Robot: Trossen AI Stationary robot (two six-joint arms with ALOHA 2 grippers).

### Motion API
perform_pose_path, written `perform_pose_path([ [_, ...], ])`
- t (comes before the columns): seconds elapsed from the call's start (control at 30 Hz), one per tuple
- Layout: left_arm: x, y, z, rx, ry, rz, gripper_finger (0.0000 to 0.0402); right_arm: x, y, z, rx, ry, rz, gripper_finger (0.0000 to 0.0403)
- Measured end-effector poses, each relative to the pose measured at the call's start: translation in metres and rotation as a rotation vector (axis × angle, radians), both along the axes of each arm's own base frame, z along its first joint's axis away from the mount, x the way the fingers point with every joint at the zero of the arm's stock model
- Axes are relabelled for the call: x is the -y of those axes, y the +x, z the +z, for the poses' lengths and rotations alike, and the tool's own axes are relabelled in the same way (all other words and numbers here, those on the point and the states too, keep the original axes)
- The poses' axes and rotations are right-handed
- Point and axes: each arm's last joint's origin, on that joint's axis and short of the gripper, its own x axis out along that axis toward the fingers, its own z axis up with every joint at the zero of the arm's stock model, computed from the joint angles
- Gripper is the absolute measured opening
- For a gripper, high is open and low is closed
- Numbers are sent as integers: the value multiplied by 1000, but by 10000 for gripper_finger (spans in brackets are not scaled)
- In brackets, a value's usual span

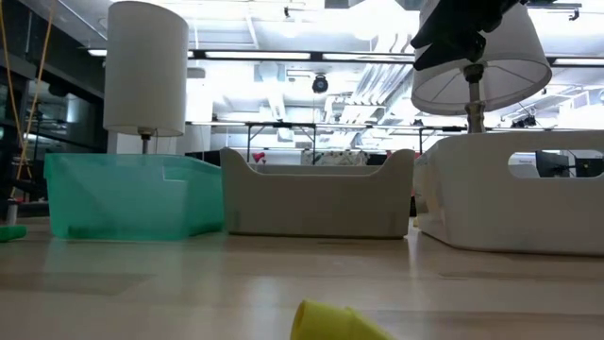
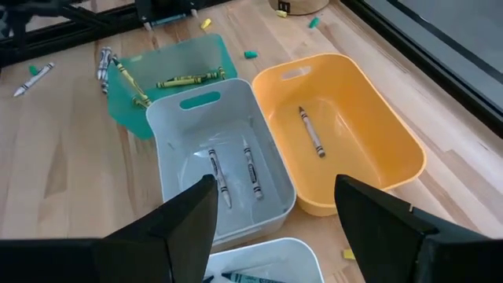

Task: Sort crayons
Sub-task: Put the white crayon into the gray bin

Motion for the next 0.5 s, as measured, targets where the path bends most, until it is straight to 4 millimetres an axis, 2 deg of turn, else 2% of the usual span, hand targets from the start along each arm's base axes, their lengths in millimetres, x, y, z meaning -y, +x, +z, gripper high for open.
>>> perform_pose_path([
  [0.1,15,-3,-6,-9,11,-134,131,0,0,0,2,8,-6,249],
  [0.27,44,6,-17,28,86,-319,131,1,0,0,6,10,-31,249],
  [0.5,60,18,-41,40,239,-370,131,1,0,0,15,13,-63,249],
])
